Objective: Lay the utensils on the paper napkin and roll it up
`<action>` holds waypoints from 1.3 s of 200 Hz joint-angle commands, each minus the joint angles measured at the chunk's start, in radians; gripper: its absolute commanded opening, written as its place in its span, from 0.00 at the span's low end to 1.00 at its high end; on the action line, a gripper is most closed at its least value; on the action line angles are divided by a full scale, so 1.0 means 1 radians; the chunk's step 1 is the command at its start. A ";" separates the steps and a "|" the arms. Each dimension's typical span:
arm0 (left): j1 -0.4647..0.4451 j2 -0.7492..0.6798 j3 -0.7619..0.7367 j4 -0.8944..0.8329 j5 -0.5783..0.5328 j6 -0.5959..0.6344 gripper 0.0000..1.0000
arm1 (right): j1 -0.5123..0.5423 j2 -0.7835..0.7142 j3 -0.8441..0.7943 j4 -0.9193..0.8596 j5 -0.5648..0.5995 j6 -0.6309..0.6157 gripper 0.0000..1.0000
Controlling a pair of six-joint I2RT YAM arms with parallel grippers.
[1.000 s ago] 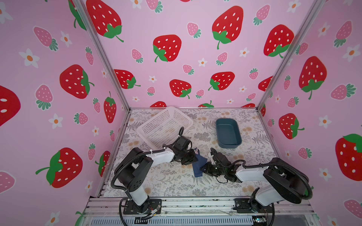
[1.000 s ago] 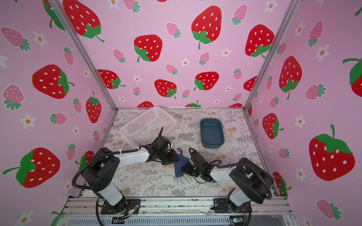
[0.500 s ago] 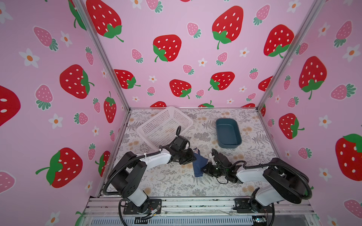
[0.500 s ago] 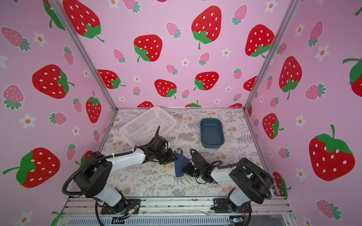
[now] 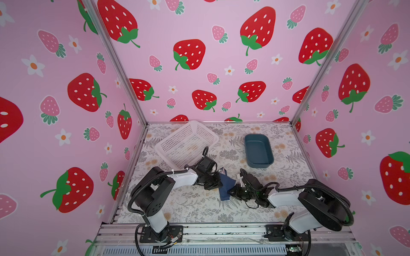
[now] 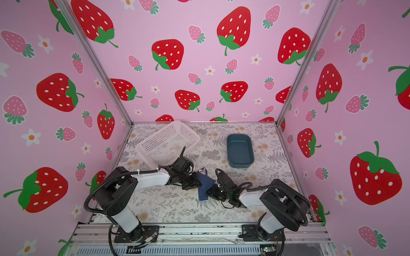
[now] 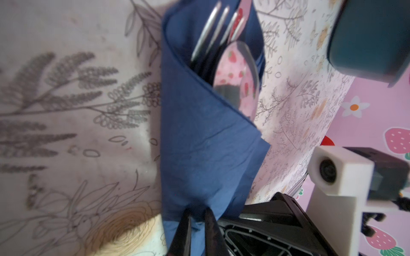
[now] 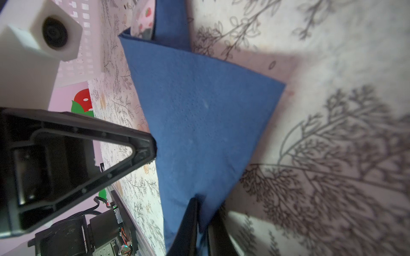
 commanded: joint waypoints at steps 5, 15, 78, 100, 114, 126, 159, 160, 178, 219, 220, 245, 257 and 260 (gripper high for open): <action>-0.008 0.020 0.024 -0.002 0.014 0.007 0.15 | -0.002 -0.027 -0.022 -0.031 0.029 0.014 0.20; -0.008 0.022 0.023 -0.003 0.013 0.009 0.15 | -0.002 -0.035 -0.021 -0.018 0.031 0.011 0.24; -0.011 0.027 0.032 -0.007 0.013 0.014 0.14 | -0.016 0.022 0.042 0.012 0.039 -0.034 0.54; -0.011 0.025 0.033 -0.008 0.012 0.014 0.14 | -0.026 0.061 0.059 0.009 0.050 -0.043 0.56; -0.011 0.025 0.035 -0.008 0.013 0.016 0.14 | -0.032 0.078 0.069 0.016 0.043 -0.056 0.56; -0.013 0.026 0.037 -0.008 0.012 0.015 0.14 | -0.035 0.093 0.084 0.014 0.035 -0.074 0.55; -0.014 0.025 0.044 -0.009 0.013 0.014 0.14 | -0.050 0.112 0.084 0.040 0.026 -0.080 0.45; -0.015 0.025 0.043 -0.009 0.013 0.013 0.14 | -0.051 0.113 0.084 0.041 0.026 -0.080 0.44; -0.014 0.021 0.045 -0.012 0.012 0.014 0.14 | -0.058 0.109 0.072 0.054 0.013 -0.077 0.34; -0.014 0.004 0.052 -0.019 0.006 0.016 0.15 | -0.066 0.072 0.019 0.077 0.018 -0.065 0.17; -0.014 0.003 0.052 -0.019 0.006 0.016 0.15 | -0.065 0.072 0.018 0.078 0.017 -0.065 0.17; -0.014 -0.027 0.047 -0.019 0.003 0.013 0.17 | -0.067 0.056 -0.003 0.080 0.016 -0.059 0.18; -0.015 -0.041 0.045 -0.019 0.001 0.017 0.19 | -0.067 0.054 -0.011 0.086 0.014 -0.059 0.18; -0.014 -0.043 0.044 -0.019 0.001 0.017 0.19 | -0.068 0.056 -0.011 0.087 0.013 -0.059 0.18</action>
